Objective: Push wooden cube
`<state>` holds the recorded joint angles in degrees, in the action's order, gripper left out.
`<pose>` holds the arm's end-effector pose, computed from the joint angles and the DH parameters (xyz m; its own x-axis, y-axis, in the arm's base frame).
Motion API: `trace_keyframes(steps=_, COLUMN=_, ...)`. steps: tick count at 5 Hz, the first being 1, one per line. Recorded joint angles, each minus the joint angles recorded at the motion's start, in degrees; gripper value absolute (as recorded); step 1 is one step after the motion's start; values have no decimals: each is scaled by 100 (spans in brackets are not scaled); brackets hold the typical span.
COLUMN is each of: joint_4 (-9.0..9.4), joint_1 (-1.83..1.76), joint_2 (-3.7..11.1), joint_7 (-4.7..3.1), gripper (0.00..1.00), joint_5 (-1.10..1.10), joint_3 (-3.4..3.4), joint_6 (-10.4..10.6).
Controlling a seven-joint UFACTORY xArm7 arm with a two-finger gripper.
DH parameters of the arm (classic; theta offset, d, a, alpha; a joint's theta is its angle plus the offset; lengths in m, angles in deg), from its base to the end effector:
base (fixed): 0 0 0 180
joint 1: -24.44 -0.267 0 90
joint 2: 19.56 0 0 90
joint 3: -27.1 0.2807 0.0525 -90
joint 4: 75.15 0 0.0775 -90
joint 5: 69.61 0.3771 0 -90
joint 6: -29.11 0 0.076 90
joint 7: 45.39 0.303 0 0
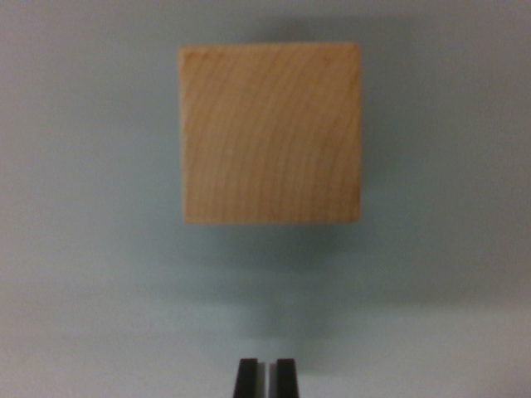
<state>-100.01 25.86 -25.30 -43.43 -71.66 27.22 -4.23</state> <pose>0.3441 -0.0116 -0.0398 0.9985 -0.0270 -0.0474 -0.0261 -0.9995 0.0201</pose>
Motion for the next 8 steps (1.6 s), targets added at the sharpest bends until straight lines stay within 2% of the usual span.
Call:
trace_keyframes(steps=3, joint_4=126, joint_1=1, joint_2=-10, joint_7=8, gripper=0, joint_5=-1, joint_3=2, joint_6=101)
trace_keyframes(steps=8, joint_4=156, joint_1=1, joint_2=-12, joint_7=10, gripper=0, joint_5=-1, joint_3=2, joint_6=125)
